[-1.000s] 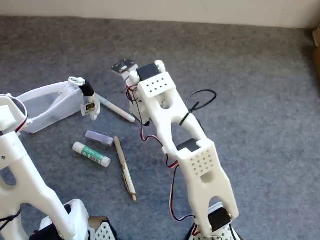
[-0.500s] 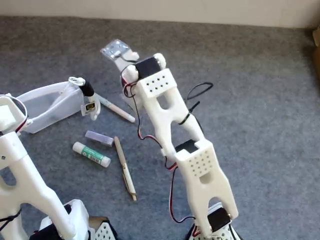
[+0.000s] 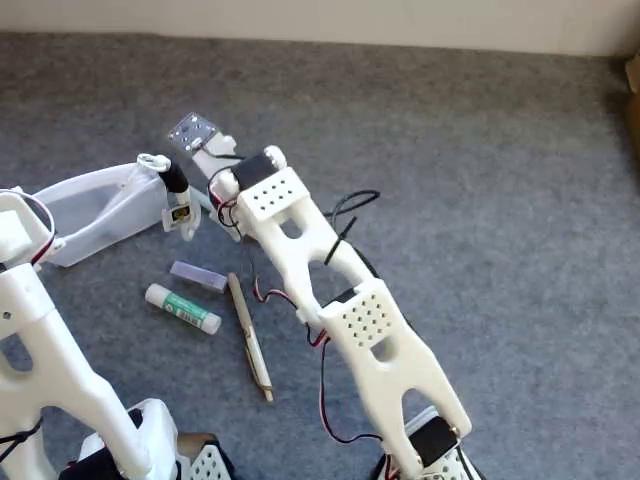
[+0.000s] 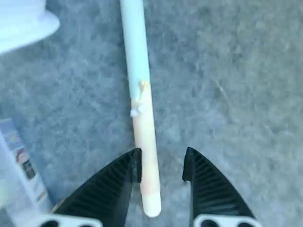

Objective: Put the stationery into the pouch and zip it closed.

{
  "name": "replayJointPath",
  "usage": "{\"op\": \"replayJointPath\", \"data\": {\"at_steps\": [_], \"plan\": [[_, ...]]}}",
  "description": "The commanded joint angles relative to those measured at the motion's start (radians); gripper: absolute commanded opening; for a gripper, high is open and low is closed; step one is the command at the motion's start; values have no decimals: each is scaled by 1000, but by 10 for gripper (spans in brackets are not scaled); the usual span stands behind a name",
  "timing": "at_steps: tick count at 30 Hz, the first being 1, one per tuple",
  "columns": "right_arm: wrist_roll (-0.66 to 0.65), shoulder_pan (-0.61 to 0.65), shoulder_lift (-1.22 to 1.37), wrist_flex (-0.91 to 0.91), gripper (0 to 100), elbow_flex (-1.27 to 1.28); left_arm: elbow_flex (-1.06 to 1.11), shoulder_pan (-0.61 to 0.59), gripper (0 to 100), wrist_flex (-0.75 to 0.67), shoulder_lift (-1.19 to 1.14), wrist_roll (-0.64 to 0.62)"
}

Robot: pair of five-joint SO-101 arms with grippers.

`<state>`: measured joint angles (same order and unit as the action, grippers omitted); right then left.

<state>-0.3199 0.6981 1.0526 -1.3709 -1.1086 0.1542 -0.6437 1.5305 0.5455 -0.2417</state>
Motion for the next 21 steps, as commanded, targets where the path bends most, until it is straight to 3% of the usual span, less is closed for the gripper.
{"op": "replayJointPath", "data": {"at_steps": [1, 10, 15, 21], "plan": [[-5, 10, -5, 59, 145, -31, 1, -12, 27, -28, 4, -11], [-12, 8, 67, 51, 139, -31, 1, -12, 27, -28, 4, -12], [-12, 8, 74, 47, 0, -31, 1, -12, 27, -28, 4, -12], [-130, 2, 65, -137, 3, -71, 1, -12, 27, -28, 4, -12]]}}
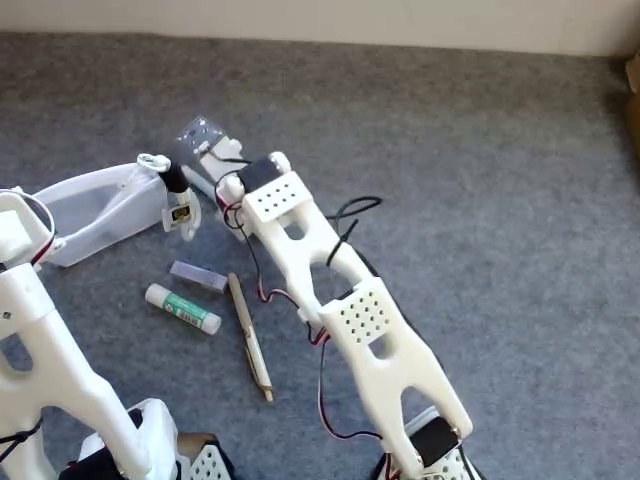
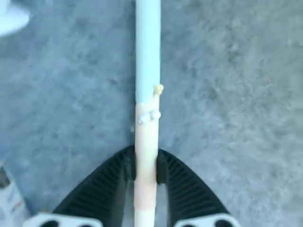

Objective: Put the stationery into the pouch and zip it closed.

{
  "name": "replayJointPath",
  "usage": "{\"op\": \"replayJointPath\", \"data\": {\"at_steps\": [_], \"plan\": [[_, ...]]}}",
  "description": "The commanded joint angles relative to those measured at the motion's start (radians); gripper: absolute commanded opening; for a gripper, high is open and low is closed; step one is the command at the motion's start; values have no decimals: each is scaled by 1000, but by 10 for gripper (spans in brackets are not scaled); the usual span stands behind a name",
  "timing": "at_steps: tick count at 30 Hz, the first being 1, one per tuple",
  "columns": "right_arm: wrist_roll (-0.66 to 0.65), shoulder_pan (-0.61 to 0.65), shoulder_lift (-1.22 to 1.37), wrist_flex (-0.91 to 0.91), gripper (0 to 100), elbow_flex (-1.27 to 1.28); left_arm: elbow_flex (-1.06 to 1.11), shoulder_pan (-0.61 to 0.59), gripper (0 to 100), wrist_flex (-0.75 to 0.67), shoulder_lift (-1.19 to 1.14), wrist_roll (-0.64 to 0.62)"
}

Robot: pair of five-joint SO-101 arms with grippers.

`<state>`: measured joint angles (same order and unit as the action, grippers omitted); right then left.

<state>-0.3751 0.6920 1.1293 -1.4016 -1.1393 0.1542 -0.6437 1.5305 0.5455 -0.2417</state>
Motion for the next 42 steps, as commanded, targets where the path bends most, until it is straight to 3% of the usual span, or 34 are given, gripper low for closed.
{"op": "replayJointPath", "data": {"at_steps": [1, 6, 11, 19, 29, 38, 42], "plan": [[-86, 4, -12, -150, 3, -65, 1, -12, 27, -28, 4, -12], [-86, -25, -16, -349, 3, -208, 1, -12, 27, -28, 4, -11], [-84, -82, -16, -364, 3, -286, 1, -12, 27, -28, 4, -11], [-87, -163, -127, -366, 3, -59, 2, -12, 27, -40, 2, -12], [-83, -157, -581, -361, 4, 561, 33, -12, 27, -68, 4, -12], [-75, -120, -631, -363, 7, 582, 33, -12, 27, -68, 4, -11], [8, -101, -631, -363, 7, 582, 33, -12, 27, -68, 4, -9]]}}
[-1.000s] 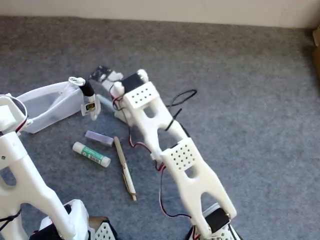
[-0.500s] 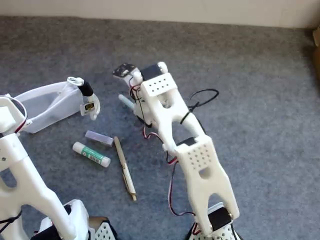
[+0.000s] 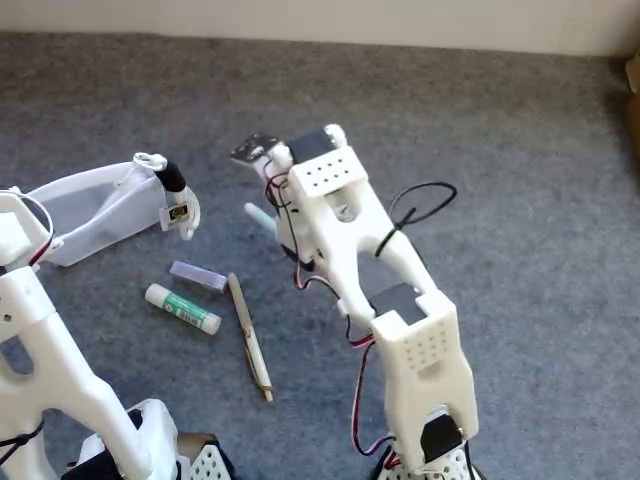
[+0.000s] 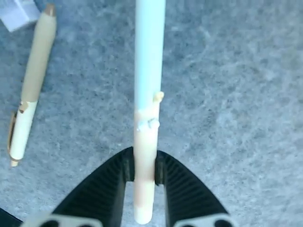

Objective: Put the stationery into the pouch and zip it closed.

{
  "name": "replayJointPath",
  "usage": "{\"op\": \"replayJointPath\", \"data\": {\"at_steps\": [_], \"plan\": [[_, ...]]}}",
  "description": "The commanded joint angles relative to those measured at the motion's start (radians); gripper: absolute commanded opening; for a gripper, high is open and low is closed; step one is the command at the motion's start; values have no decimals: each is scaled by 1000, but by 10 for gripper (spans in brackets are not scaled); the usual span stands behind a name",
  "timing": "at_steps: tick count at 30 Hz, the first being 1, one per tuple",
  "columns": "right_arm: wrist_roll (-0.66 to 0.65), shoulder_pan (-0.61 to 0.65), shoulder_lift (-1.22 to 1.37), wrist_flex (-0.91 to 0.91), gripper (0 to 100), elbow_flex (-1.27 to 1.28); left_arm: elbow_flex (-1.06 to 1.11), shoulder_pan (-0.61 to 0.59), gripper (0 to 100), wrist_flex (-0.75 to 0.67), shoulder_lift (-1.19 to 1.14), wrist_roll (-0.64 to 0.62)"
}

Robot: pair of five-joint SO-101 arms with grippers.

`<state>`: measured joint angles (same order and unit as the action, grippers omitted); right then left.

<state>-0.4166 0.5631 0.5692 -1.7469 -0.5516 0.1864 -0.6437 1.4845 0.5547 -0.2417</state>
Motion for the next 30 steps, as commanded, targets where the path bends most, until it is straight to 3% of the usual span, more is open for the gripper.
{"op": "replayJointPath", "data": {"at_steps": [1, 5, 12, 19, 24, 30], "plan": [[60, 28, -71, -16, 7, -7, 1, -12, 27, -23, -5, -9], [64, 27, -71, -16, 22, -7, 1, -12, 27, -23, -5, -9], [64, 27, -71, -15, 248, -7, 1, -30, 27, -23, -5, -9], [63, 28, -67, -1, 252, -82, 1, -50, 28, -23, -5, -11], [64, 39, -65, 97, 252, -194, 1, -48, 28, -23, -5, -11], [64, 41, -64, 259, 252, -154, 1, -48, 28, -20, -5, -11]]}}
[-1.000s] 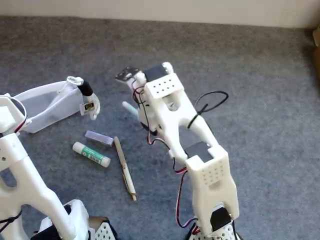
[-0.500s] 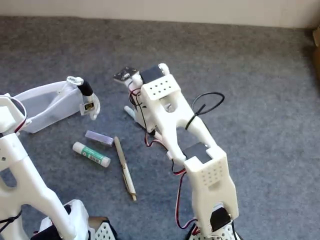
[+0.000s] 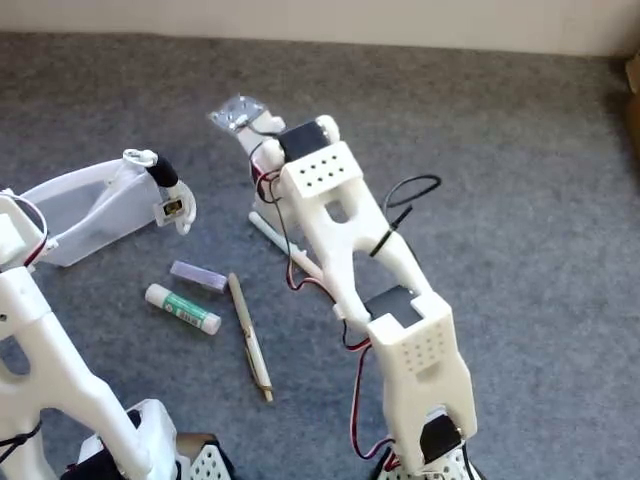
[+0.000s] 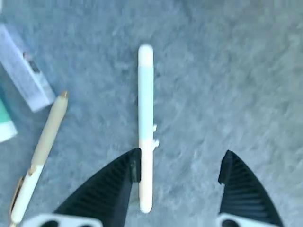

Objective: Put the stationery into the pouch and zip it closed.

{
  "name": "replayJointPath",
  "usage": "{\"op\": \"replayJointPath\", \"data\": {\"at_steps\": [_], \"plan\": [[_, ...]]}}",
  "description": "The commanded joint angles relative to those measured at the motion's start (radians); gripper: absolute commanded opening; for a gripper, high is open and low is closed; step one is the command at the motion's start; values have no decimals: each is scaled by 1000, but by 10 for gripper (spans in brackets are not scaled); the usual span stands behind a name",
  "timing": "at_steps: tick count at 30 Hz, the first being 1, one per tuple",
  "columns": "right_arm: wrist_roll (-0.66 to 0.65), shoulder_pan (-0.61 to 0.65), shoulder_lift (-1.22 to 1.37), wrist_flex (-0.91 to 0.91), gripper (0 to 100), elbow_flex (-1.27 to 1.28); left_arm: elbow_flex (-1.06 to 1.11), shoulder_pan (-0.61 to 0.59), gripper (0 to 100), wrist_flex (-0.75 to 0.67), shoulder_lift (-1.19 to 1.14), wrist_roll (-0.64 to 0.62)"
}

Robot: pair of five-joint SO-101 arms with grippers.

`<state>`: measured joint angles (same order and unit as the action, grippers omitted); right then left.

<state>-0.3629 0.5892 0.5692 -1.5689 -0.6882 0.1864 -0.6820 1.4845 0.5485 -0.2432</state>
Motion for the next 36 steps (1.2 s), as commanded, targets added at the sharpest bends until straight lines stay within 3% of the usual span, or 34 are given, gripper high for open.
{"op": "replayJointPath", "data": {"at_steps": [1, 13, 18, 23, 28, 36], "plan": [[11, 16, -64, 113, 252, -5, 1, -10, 28, -20, 1, -9], [11, 67, -61, 417, 252, 188, 4, -12, 28, -17, 1, -8], [11, 77, 67, 458, 252, 199, 4, -13, 28, -15, 1, -8], [11, 84, 263, 443, 252, 21, 33, -15, 29, -31, 1, -6], [11, 88, 435, 298, 237, -211, 35, -12, 29, -37, 1, -6], [9, 90, 641, 142, 0, -568, 35, -10, 28, -29, 1, -6]]}}
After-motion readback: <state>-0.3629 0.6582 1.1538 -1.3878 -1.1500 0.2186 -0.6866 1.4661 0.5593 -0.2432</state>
